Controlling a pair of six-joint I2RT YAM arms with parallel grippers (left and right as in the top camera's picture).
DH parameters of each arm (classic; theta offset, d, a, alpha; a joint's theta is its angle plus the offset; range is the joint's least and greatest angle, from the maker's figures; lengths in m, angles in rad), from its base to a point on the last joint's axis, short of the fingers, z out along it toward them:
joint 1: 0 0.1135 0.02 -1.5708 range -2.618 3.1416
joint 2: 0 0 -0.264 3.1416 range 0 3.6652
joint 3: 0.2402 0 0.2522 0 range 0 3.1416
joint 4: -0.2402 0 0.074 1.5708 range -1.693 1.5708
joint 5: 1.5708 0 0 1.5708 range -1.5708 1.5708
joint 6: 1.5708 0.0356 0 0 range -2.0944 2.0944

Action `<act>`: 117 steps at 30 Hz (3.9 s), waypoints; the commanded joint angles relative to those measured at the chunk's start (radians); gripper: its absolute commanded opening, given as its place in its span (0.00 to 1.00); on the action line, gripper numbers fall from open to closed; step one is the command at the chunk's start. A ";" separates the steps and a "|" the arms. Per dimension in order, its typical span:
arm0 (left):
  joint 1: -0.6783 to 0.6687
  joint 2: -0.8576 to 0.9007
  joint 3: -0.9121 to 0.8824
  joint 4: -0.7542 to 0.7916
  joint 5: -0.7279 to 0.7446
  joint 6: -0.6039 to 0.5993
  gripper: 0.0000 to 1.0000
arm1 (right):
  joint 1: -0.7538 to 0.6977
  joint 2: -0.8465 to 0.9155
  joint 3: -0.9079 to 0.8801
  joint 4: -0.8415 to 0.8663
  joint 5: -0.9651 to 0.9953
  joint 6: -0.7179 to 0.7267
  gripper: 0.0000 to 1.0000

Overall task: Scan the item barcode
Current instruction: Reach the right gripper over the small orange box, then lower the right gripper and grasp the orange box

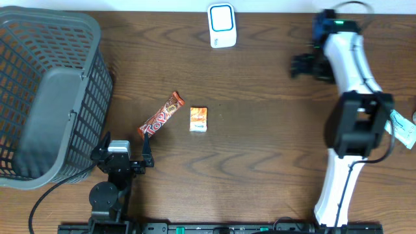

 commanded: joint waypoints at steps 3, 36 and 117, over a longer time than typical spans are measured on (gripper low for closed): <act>0.004 -0.007 -0.018 -0.037 -0.010 -0.009 0.98 | 0.224 -0.028 0.013 -0.047 -0.375 -0.226 0.99; 0.004 -0.007 -0.018 -0.037 -0.010 -0.009 0.98 | 0.742 -0.027 -0.034 0.232 -0.499 -0.179 0.03; 0.004 -0.007 -0.018 -0.037 -0.010 -0.009 0.97 | 0.688 0.002 -0.144 0.399 -0.154 0.046 0.02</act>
